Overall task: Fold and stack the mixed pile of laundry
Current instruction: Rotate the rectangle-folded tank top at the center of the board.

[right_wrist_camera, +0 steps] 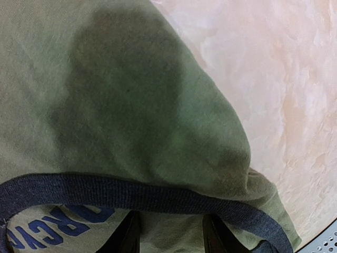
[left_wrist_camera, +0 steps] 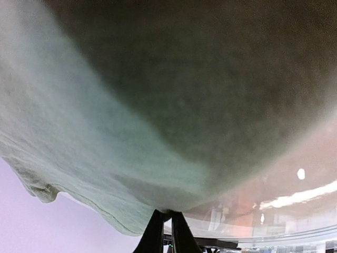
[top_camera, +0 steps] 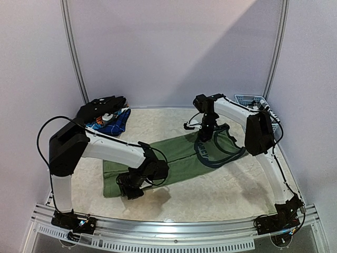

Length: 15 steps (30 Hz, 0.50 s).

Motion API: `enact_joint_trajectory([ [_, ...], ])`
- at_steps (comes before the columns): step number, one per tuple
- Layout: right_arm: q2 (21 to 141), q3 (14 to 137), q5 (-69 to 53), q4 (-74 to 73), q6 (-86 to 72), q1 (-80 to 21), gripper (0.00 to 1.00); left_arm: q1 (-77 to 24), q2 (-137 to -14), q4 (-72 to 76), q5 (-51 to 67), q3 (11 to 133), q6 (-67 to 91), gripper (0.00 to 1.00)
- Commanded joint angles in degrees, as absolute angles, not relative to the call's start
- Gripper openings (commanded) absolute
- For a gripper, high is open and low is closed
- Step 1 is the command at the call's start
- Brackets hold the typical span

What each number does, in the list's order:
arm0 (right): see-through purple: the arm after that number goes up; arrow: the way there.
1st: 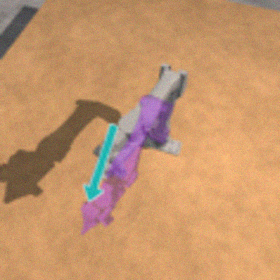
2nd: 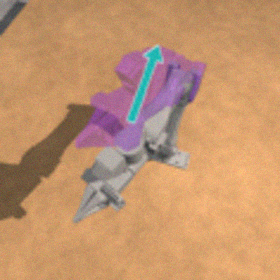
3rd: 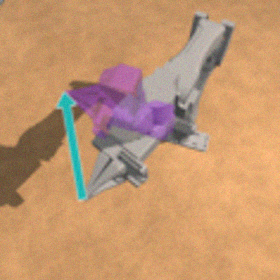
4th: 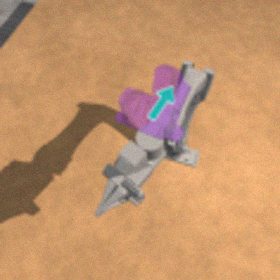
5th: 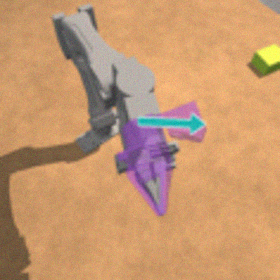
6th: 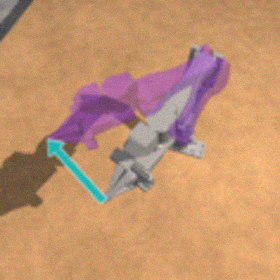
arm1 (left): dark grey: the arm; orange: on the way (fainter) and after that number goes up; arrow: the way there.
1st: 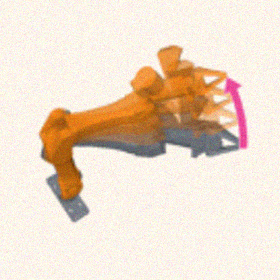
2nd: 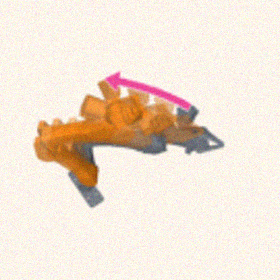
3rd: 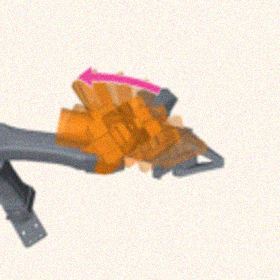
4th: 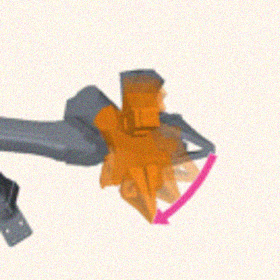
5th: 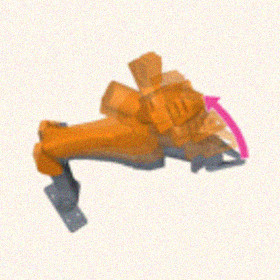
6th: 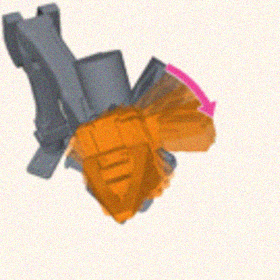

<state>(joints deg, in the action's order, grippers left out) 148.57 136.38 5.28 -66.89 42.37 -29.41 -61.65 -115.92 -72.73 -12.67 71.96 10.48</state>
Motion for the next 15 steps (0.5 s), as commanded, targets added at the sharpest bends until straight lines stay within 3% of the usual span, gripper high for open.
enact_joint_trajectory([
  [1,150.5,134.1,7.6,-65.7,44.4,-29.1,0.42,-64.1,-117.8,-69.4,-6.9,72.9,12.4,0.09],
  [11,134.6,127.5,4.2,-64.0,36.9,-29.2,0.50,-64.7,-117.8,-70.4,-7.0,74.8,12.0,0.09],
  [15,137.2,130.9,1.4,-62.1,32.9,-30.2,0.41,-64.7,-118.0,-70.5,-7.3,75.3,11.8,0.08],
])
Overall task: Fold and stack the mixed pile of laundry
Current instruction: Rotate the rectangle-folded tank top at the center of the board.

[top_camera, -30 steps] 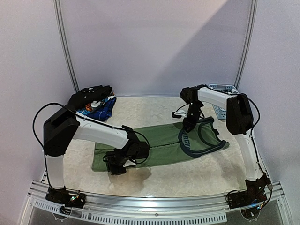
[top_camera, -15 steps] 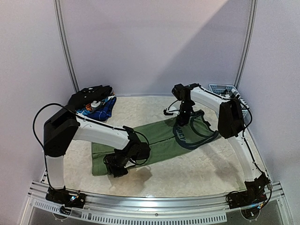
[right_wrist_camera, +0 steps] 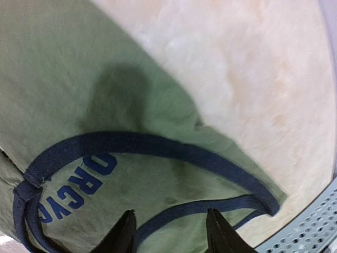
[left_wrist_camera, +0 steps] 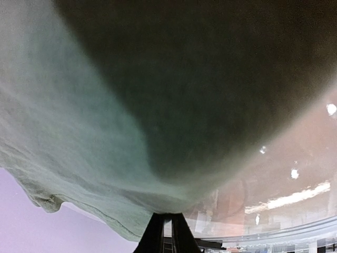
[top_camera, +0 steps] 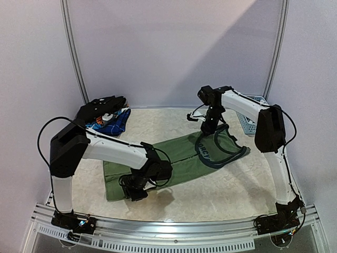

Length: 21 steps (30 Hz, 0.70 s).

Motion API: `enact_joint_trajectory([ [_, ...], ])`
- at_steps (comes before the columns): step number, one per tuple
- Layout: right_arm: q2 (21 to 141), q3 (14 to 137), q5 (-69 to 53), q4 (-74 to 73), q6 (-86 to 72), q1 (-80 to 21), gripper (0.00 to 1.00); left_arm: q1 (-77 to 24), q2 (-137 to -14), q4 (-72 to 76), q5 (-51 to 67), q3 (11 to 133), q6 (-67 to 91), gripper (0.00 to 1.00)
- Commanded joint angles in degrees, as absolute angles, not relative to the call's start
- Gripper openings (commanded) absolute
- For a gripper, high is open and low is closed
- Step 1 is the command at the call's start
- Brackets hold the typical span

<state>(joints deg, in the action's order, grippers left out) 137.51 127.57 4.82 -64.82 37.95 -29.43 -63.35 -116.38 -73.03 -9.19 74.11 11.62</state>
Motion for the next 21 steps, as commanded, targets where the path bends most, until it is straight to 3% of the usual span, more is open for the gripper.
enact_joint_trajectory([
  [1,138.5,132.1,0.7,-61.9,32.1,-30.6,0.35,-64.7,-118.0,-70.7,-7.3,75.4,11.9,0.08],
  [6,143.6,134.7,0.6,-59.8,30.9,-31.7,0.15,-64.8,-117.7,-71.4,-7.9,75.8,11.9,0.08],
  [21,154.5,136.2,8.2,-56.0,41.8,-33.3,0.10,-65.2,-117.6,-71.3,-7.4,76.0,11.9,0.08],
])
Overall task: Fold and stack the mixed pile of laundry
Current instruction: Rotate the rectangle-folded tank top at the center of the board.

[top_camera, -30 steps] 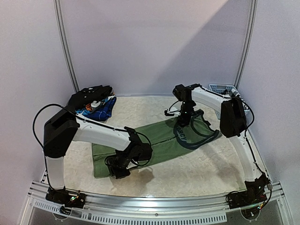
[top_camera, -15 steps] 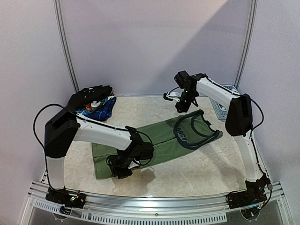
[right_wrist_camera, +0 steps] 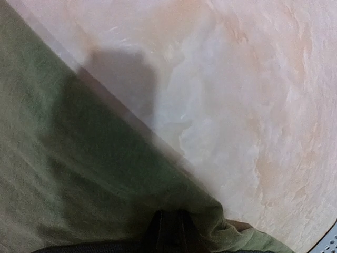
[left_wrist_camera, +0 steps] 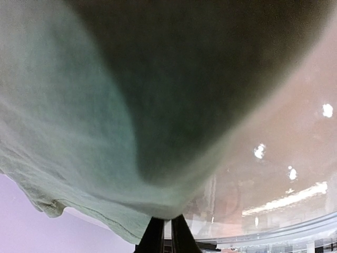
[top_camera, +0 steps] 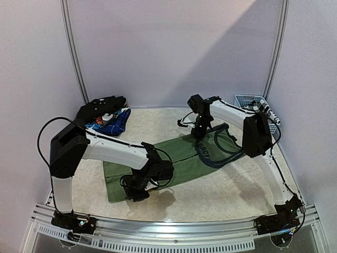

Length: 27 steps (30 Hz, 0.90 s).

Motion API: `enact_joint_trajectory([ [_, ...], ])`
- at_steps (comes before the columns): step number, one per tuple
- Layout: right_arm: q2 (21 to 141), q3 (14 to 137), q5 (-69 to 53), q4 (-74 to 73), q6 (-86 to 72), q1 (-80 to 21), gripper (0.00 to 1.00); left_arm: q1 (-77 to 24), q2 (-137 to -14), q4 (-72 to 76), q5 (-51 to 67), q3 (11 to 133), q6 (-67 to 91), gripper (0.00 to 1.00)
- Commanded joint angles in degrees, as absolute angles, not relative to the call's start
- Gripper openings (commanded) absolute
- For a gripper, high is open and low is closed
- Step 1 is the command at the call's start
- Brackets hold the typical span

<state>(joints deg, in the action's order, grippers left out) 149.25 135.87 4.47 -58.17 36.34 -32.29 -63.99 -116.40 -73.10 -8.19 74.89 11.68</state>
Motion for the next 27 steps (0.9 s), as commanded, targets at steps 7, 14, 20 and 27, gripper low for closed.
enact_joint_trajectory([
  [7,158.7,137.1,12.0,-37.7,54.0,-34.7,0.14,-66.5,-122.1,-71.7,-6.3,83.0,9.9,0.08],
  [14,162.1,139.6,8.7,-26.8,62.8,-37.7,0.13,-68.2,-127.1,-73.3,-3.8,90.1,9.4,0.08],
  [20,161.7,139.6,3.4,-23.7,65.3,-40.2,0.12,-70.1,-131.1,-74.0,-1.9,97.5,9.2,0.07],
  [27,159.7,139.5,0.8,-20.1,65.5,-40.3,0.17,-71.7,-138.5,-77.5,-1.6,112.2,8.9,0.07],
])
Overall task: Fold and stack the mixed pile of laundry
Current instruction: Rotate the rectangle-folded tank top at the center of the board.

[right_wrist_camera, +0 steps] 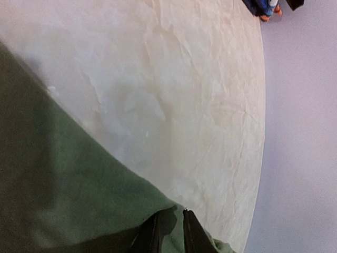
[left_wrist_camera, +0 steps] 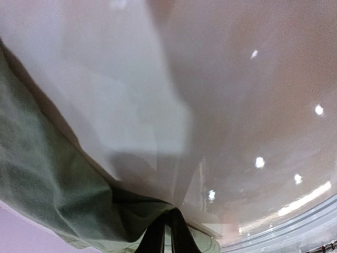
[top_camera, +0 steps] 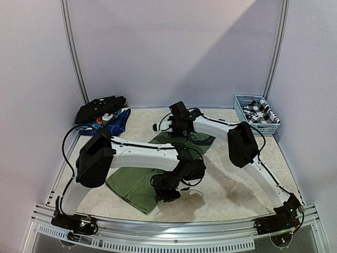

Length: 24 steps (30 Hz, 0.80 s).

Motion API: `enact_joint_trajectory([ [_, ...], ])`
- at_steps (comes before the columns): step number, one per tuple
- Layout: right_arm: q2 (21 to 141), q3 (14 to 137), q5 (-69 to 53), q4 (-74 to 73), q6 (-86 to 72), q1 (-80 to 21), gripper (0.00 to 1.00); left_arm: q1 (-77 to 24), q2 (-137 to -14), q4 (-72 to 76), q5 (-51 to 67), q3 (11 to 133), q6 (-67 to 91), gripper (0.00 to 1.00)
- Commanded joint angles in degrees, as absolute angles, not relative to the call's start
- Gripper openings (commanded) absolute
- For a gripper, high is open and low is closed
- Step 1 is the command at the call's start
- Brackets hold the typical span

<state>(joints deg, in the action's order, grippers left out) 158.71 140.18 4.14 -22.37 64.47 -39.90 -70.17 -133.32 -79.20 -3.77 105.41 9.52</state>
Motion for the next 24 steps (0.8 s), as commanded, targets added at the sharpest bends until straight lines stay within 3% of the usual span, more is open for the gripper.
enact_joint_trajectory([
  [1,159.2,139.5,1.0,-19.6,65.5,-40.0,0.19,-71.9,-139.7,-78.4,-1.5,114.4,8.9,0.07],
  [9,144.9,129.6,-5.4,-20.5,59.2,-33.0,0.47,-74.2,-142.0,-77.9,2.5,120.9,7.7,0.10],
  [24,107.3,93.0,-7.3,-27.4,29.7,-21.0,0.59,-73.9,-133.9,-78.3,16.0,124.9,-3.3,0.22],
])
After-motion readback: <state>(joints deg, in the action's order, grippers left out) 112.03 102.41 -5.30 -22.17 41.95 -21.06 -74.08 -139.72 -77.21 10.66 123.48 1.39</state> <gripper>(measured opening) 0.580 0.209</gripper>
